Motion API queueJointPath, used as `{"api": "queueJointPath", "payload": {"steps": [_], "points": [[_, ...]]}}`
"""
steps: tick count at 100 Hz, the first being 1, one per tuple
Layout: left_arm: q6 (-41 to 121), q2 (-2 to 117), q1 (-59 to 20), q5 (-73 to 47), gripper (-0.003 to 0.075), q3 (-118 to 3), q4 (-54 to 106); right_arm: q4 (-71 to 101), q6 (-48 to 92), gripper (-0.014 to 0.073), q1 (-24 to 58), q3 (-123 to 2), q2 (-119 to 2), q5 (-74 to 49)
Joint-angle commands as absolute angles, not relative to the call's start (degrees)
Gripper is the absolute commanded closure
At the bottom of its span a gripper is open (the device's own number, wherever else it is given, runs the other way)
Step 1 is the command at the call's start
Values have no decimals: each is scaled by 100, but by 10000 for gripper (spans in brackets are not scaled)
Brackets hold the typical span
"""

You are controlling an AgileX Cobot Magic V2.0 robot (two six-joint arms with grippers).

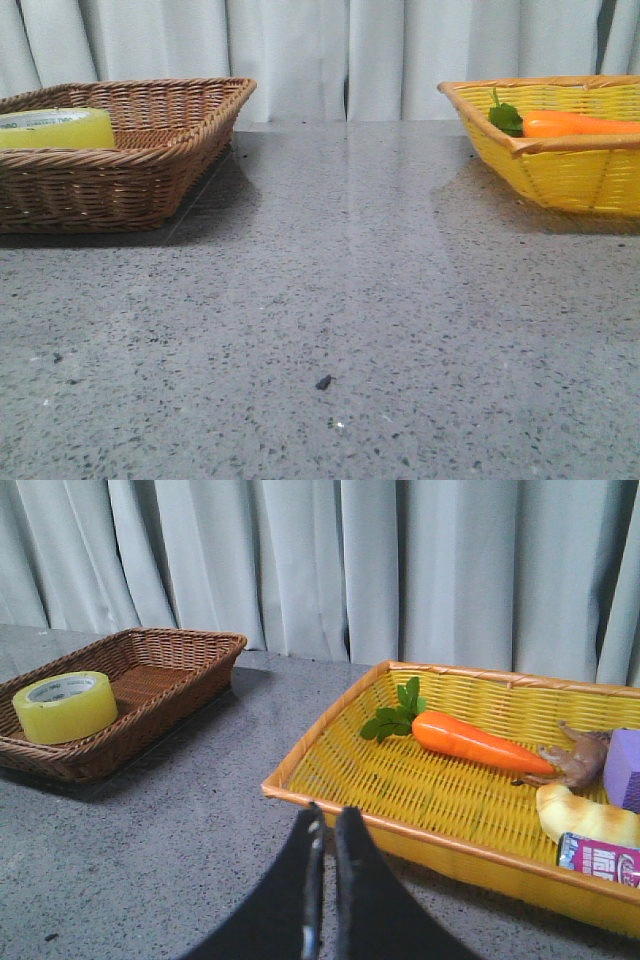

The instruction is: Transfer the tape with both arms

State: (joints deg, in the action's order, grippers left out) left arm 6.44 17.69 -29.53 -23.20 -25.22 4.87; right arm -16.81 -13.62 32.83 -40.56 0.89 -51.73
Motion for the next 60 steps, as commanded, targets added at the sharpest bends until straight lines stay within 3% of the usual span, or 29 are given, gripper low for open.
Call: {"api": "queueJointPath", "payload": {"steps": [1, 27, 43, 60], "points": [[577, 1818, -3008, -1904, 741, -2677, 554, -1845, -1299, 660, 3292, -4144, 126, -4769], [553, 1636, -2857, -1681, 741, -2324, -392, -1845, -1299, 660, 3292, -4144, 126, -4769], [532, 947, -2126, -759, 741, -1228, -173, -1845, -1299, 660, 3292, -4144, 126, -4769], [532, -103, -1260, -706, 741, -214, 562, -1845, -1299, 660, 3292, -4144, 126, -4769]]}}
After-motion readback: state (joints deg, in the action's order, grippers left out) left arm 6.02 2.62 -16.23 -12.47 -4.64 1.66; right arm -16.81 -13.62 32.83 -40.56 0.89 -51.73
